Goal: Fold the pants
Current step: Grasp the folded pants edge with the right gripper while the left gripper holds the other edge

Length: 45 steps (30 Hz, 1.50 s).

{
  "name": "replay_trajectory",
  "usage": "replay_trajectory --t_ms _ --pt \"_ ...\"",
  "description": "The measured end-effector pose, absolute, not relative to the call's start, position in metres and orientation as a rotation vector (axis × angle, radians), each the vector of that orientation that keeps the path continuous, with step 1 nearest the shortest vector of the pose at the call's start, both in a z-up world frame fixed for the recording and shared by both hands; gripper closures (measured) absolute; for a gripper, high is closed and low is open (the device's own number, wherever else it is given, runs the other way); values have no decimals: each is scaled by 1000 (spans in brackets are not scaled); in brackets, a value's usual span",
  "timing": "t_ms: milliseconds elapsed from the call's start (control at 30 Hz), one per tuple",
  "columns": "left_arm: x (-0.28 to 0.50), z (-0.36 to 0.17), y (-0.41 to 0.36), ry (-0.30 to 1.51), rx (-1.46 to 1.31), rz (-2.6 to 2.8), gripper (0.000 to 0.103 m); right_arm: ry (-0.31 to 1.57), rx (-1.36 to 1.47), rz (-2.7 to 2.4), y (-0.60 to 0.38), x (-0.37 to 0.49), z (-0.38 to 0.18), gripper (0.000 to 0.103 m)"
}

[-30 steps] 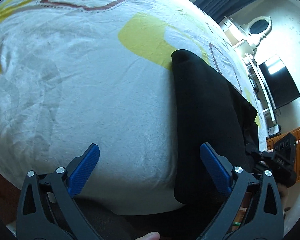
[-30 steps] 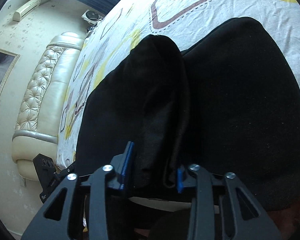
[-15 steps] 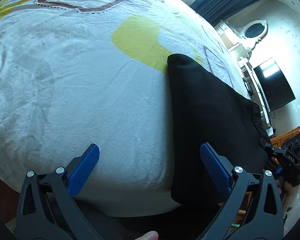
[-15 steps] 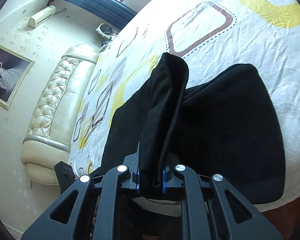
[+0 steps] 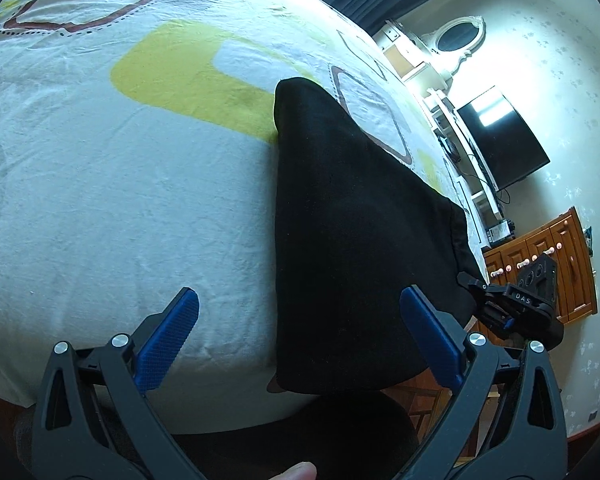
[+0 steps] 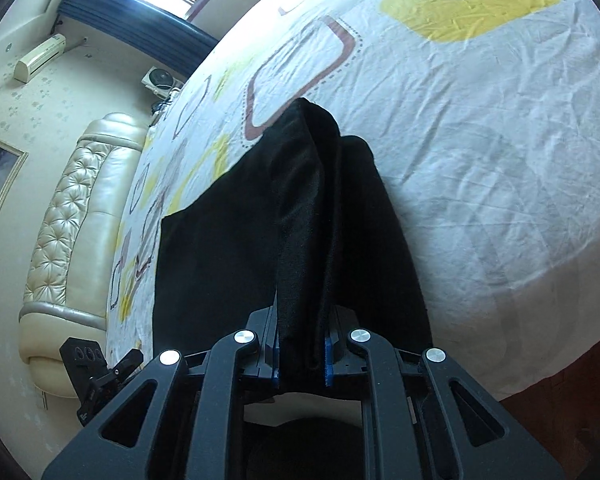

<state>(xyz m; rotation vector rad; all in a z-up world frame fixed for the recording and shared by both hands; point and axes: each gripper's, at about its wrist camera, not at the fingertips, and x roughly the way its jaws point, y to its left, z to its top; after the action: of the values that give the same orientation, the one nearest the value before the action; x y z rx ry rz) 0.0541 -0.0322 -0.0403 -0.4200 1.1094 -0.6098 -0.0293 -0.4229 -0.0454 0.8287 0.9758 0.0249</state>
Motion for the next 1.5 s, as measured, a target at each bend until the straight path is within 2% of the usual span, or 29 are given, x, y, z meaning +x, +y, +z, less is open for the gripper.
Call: replay_trajectory --t_ms 300,667,700,733,800,1000,1167,1200,1500 --pt "55 -58 -41 1150 -396 -618 3 998 849 25 -423 -31 -57 88" --pt "54 -54 -38 1131 -365 -628 3 996 895 5 -447 -61 -54 69" --pt "55 -53 -38 1132 -368 -627 3 999 902 -20 -450 -66 -52 52" --pt "55 -52 -37 1131 -376 -629 3 1008 883 -88 -453 -69 -50 29" --pt "56 -49 -31 1120 -410 -639 3 951 860 -146 -462 -81 -45 29" --pt "63 -57 -15 1154 -560 -645 3 870 1113 -35 -474 -88 -78 29" --pt "59 -66 -22 1167 -559 -642 3 835 1217 92 -459 -73 -96 28" --pt "59 -67 -24 1160 -552 -649 3 832 1230 122 -455 -69 -98 24" --pt "48 -69 -56 1205 -565 -807 3 917 1059 113 -436 -52 -93 21"
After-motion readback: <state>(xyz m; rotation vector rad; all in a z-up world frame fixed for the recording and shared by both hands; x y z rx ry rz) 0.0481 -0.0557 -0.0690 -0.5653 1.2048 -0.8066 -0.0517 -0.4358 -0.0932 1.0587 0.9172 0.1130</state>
